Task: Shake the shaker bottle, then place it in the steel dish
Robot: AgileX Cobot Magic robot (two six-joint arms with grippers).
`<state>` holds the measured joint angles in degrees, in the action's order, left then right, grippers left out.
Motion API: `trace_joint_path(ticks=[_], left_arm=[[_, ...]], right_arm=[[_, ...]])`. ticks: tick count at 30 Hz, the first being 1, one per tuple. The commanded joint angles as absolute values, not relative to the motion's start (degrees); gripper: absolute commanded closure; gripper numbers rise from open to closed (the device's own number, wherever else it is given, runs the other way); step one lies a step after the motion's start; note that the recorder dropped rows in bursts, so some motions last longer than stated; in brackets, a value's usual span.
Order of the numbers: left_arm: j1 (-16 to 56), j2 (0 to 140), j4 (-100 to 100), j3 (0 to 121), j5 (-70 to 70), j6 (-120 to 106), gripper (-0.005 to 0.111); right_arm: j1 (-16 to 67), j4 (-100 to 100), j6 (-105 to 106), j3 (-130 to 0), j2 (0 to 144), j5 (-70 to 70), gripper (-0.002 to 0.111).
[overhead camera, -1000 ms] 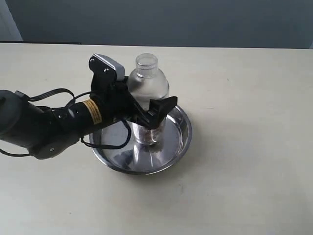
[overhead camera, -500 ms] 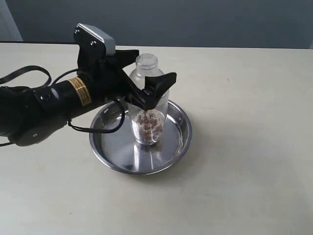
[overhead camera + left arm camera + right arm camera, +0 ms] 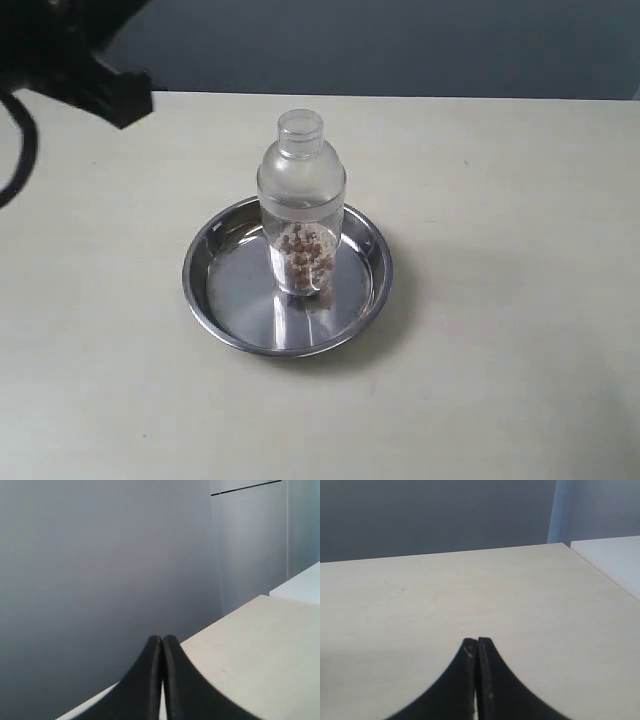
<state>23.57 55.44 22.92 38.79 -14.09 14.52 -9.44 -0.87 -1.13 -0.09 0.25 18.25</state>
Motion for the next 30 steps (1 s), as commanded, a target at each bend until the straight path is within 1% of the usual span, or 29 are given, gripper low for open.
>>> trace_joint_path(ticks=[1, 4, 6, 9, 11, 13, 15, 17, 19, 23, 30], left_arm=[[23.56, 46.73, 20.74, 38.85, 3.26, 14.39, 0.106], [23.56, 42.92, 22.57, 38.85, 12.25, 14.39, 0.106], [23.56, 41.86, 24.06, 38.85, 15.02, 14.39, 0.106], [23.56, 38.46, 24.65, 35.71, 12.03, 14.39, 0.106], [23.07, 34.8, 22.21, 31.6, 6.94, 13.98, 0.106], [21.03, 27.56, 12.03, 23.74, -1.19, 8.77, 0.106], [19.17, 23.1, 5.44, 18.59, -4.86, 3.29, 0.106], [17.47, 18.91, 0.67, 13.91, -5.57, 0.42, 0.106], [15.59, 14.59, -1.04, 10.58, -4.32, 0.0, 0.106], [12.45, 8.28, -1.49, 7.63, 0.63, 0.0, 0.106], [9.59, 0.54, -1.91, 3.84, 9.38, 0.0, 0.106]], right_arm=[[-9.2, -0.78, -1.14, 0.0, 0.0, 17.6, 0.109], [-9.2, -0.78, -1.14, 0.0, 0.0, 17.6, 0.109], [-9.2, -0.78, -1.14, 0.0, 0.0, 17.6, 0.109], [-9.2, -0.78, -1.14, 0.0, 0.0, 17.6, 0.109], [-9.2, -0.78, -1.14, 0.0, 0.0, 17.6, 0.109], [-9.2, -0.78, -1.14, 0.0, 0.0, 17.6, 0.109], [-9.2, -0.78, -1.14, 0.0, 0.0, 17.6, 0.109], [-9.2, -0.78, -1.14, 0.0, 0.0, 17.6, 0.109], [-9.2, -0.78, -1.14, 0.0, 0.0, 17.6, 0.109], [-9.2, -0.78, -1.14, 0.0, 0.0, 17.6, 0.109], [-9.2, -0.78, -1.14, 0.0, 0.0, 17.6, 0.109]])
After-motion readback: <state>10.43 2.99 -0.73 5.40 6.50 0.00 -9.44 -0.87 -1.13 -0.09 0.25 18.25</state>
